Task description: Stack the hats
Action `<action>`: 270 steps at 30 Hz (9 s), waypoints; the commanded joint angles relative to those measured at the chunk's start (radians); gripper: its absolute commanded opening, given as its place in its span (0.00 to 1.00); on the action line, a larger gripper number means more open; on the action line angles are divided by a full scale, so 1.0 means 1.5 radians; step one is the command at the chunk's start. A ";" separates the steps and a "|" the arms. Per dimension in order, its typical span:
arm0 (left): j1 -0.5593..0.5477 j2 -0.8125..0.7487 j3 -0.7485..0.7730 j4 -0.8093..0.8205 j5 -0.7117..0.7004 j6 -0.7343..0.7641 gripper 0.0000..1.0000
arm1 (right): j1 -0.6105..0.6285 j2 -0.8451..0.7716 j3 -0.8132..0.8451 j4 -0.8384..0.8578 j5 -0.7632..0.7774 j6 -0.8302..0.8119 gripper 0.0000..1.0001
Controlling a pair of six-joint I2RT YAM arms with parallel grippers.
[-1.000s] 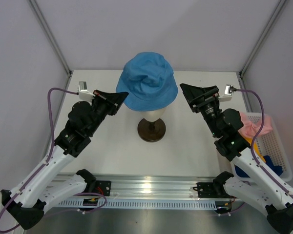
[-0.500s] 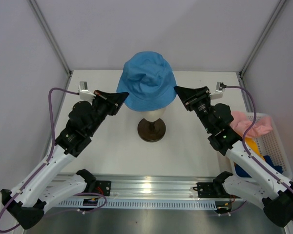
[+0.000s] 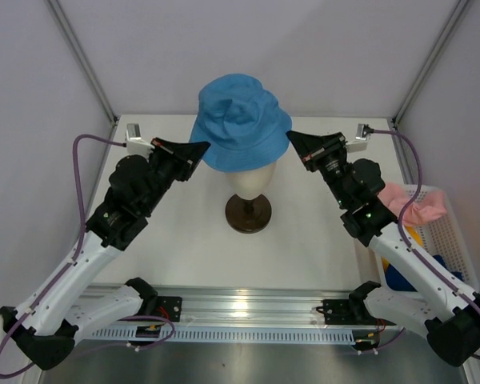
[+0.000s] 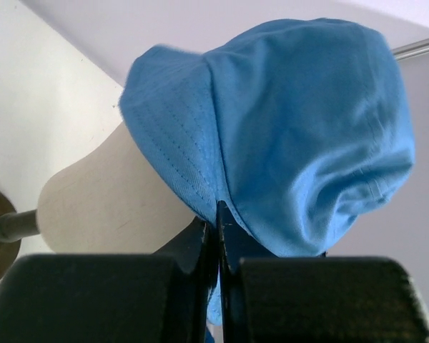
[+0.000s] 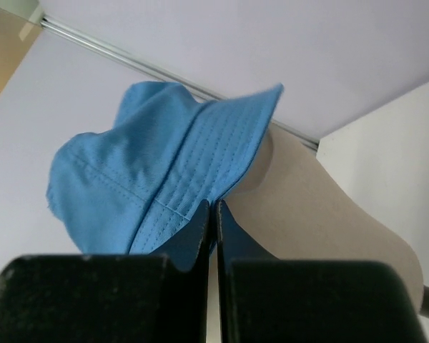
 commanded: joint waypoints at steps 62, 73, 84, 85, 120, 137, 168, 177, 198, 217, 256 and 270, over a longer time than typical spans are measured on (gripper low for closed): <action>0.155 0.087 -0.086 0.223 0.336 -0.099 0.68 | -0.104 -0.052 -0.055 -0.157 -0.067 -0.057 0.00; 0.155 0.095 -0.114 0.269 0.332 -0.165 0.71 | -0.104 -0.047 -0.049 -0.147 -0.062 -0.058 0.00; 0.139 0.141 -0.125 0.397 0.341 -0.274 0.43 | -0.103 -0.038 -0.037 -0.141 -0.067 -0.043 0.00; 0.139 0.139 -0.125 0.396 0.340 -0.275 0.33 | -0.103 -0.039 -0.036 -0.141 -0.067 -0.044 0.00; 0.063 0.136 -0.205 0.131 0.233 -0.104 0.01 | -0.183 0.010 0.022 -0.171 -0.126 -0.100 0.00; 0.047 0.106 -0.203 0.066 0.169 -0.023 0.01 | -0.227 0.058 -0.007 -0.096 -0.236 -0.155 0.08; 0.108 0.202 0.022 0.082 0.232 0.140 0.02 | -0.256 -0.066 -0.057 -0.061 -0.125 -0.032 0.69; 0.129 0.299 0.126 0.048 0.324 0.203 0.01 | -0.240 -0.060 -0.080 -0.057 -0.131 -0.026 0.71; 0.139 0.334 0.143 0.053 0.338 0.216 0.01 | -0.131 0.067 -0.069 0.090 -0.037 0.064 0.68; 0.146 0.307 0.128 0.074 0.363 0.200 0.01 | -0.086 0.053 -0.121 0.196 0.066 0.219 0.71; 0.196 0.254 0.176 -0.064 0.346 0.267 0.01 | -0.060 0.090 -0.219 0.212 0.106 0.114 0.00; 0.206 0.262 0.207 -0.084 0.357 0.274 0.01 | -0.022 0.134 -0.254 0.264 0.151 0.063 0.00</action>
